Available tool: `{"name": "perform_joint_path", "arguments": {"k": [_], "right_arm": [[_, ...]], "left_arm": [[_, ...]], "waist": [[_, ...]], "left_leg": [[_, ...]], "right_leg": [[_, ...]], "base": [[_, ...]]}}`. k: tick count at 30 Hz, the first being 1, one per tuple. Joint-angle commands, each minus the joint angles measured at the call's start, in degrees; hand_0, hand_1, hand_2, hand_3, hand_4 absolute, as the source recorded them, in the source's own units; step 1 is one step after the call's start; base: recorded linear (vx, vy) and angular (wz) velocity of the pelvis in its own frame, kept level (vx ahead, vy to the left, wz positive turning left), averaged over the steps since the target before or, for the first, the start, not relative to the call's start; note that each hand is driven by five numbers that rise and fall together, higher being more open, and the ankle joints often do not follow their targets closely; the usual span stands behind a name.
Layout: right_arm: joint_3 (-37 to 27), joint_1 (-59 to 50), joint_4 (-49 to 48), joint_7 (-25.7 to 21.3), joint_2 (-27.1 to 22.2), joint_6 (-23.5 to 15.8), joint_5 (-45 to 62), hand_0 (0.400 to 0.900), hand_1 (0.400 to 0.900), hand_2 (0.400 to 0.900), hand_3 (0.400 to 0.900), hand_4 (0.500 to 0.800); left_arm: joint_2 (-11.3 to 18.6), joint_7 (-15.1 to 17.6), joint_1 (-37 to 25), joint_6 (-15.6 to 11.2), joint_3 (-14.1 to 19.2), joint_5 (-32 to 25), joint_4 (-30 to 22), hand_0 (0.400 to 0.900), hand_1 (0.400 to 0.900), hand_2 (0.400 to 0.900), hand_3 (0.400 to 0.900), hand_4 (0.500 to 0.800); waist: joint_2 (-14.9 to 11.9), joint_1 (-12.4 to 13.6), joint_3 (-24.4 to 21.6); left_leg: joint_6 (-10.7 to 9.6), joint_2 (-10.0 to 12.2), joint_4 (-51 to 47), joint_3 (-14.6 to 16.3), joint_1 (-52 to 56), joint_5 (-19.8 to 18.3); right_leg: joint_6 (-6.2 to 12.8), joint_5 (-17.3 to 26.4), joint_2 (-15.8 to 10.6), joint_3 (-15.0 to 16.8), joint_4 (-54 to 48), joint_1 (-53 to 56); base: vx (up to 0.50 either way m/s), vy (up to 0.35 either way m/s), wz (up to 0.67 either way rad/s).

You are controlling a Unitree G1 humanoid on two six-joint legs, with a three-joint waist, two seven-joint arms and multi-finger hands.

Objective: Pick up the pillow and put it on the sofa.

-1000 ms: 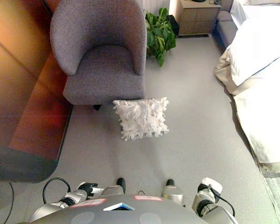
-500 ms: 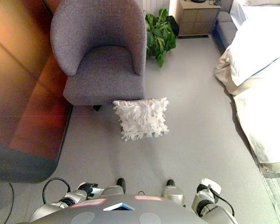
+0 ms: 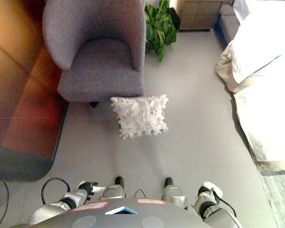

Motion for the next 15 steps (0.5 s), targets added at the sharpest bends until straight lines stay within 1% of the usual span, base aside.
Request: {"name": "perform_joint_path", "arguments": {"k": [1,2,4,5,7,9,11,12,13,14,15], "right_arm": [[0.65,-1.74,1.06,-0.7,-4.46,2.85,0.95,0.9,0.9,0.9,0.9,0.8],[0.2,-1.65,1.39,-0.85,-4.77,2.4,0.75,0.9,0.9,0.9,0.9,0.8],[-1.05,-1.63,2.08,-1.37,-5.46,0.99,0.83,0.9,0.9,0.9,0.9,0.8],[-1.43,-1.85,2.1,-1.84,-6.04,0.42,2.34,0.9,0.9,0.9,0.9,0.8],[-2.25,-1.45,1.97,-2.09,-7.04,-1.32,4.15,0.9,0.9,0.9,0.9,0.8],[-2.83,-0.89,1.57,-2.08,-7.79,-3.46,4.53,0.9,0.9,0.9,0.9,0.8],[-3.12,-1.02,0.84,-2.15,-8.4,-5.35,4.1,0.9,0.9,0.9,0.9,0.8],[-3.26,-1.47,0.47,-2.22,-8.55,-5.78,3.29,0.9,0.9,0.9,0.9,0.8],[-3.46,-2.22,-0.18,-2.39,-8.47,-5.92,1.56,0.9,0.9,0.9,0.9,0.8],[-3.22,-2.78,-0.57,-2.14,-8.24,-5.7,1.66,0.9,0.9,0.9,0.9,0.8],[-3.01,-3.36,-0.69,-1.78,-7.88,-5.69,1.71,0.9,0.9,0.9,0.9,0.8]], "left_arm": [[-1.34,-1.08,-0.39,-1.38,1.62,-3.38,-0.86,0.9,0.9,0.9,0.9,0.8],[-1.33,-1.37,-0.02,-1.49,1.89,-3.14,-0.67,0.9,0.9,0.9,0.9,0.8],[-1.29,-1.44,1.15,-2.44,1.95,-2.83,-0.17,0.9,0.9,0.9,0.9,0.8],[-1.05,-1.61,1.52,-2.26,1.82,-3.13,-0.11,0.9,0.9,0.9,0.9,0.8],[-0.88,-1.72,2.0,-1.69,2.14,-2.52,0.21,0.9,0.9,0.9,0.9,0.8],[-0.85,-1.76,2.75,-1.19,2.59,-1.84,0.42,0.9,0.9,0.9,0.9,0.8],[-0.91,-1.51,3.6,-0.98,2.9,-1.83,0.49,0.9,0.9,0.9,0.9,0.8],[-0.92,-1.45,3.86,-0.41,3.47,-1.96,0.09,0.9,0.9,0.9,0.9,0.8],[-0.57,-1.29,4.25,0.21,3.82,-2.65,-0.29,0.9,0.9,0.9,0.9,0.8],[0.02,-1.29,4.18,0.24,3.84,-2.98,-0.11,0.9,0.9,0.9,0.9,0.8],[0.59,-1.36,4.15,-0.04,4.05,-3.06,0.15,0.9,0.9,0.9,0.9,0.8]], "waist": [[-0.91,0.85,5.32],[-0.49,1.47,5.79],[0.69,3.13,6.77],[1.46,4.24,7.12],[1.36,6.03,7.33],[1.06,7.13,6.86],[1.09,7.97,6.07],[0.84,8.08,5.6],[0.59,8.22,4.72],[-0.2,8.59,4.25],[-0.56,9.33,3.81]], "left_leg": [[3.41,-0.14,12.2,-0.09,-8.74,5.49],[3.07,-0.41,10.1,0.47,-9.05,6.22],[2.35,-1.21,2.13,1.8,-10.6,9.37],[1.55,-0.96,-3.94,2.78,-11.85,11.55],[0.72,-0.48,-12.87,4.81,-13.37,12.93],[0.0,0.02,-14.41,6.06,-14.98,13.51],[-0.13,1.12,-13.87,8.12,-14.73,13.4],[0.82,1.47,-14.0,10.69,-14.12,10.58],[1.08,2.52,-13.39,13.43,-12.94,9.58],[0.68,2.56,-12.35,13.76,-12.51,9.69],[0.23,3.6,-10.46,14.33,-13.08,10.14]], "right_leg": [[-2.16,0.56,2.64,3.53,-0.37,4.3],[-1.93,0.07,2.95,3.24,-0.57,5.38],[-1.52,-1.33,3.83,3.24,-1.49,8.25],[-1.33,-2.11,4.43,3.07,-2.23,9.96],[-0.9,-3.94,4.13,2.91,-3.23,13.25],[-0.32,-5.94,3.25,1.73,-3.59,15.62],[0.43,-8.04,2.0,0.41,-3.26,17.67],[1.23,-8.19,0.57,-0.85,-2.71,18.14],[2.65,-8.77,-1.47,-3.34,-1.86,18.73],[3.49,-10.48,-2.96,-4.62,-1.28,19.98],[3.9,-11.17,-3.8,-6.15,-1.08,20.87]], "base": [[0.29,-0.038,-0.54],[0.37,0.032,-0.56],[0.39,0.075,-0.47],[0.47,0.097,-0.47],[0.54,0.114,-0.45],[0.55,0.151,-0.36],[0.49,0.208,-0.39],[0.52,0.305,-0.41],[0.56,0.295,-0.42],[0.59,0.271,-0.44],[0.54,0.206,-0.36]]}}
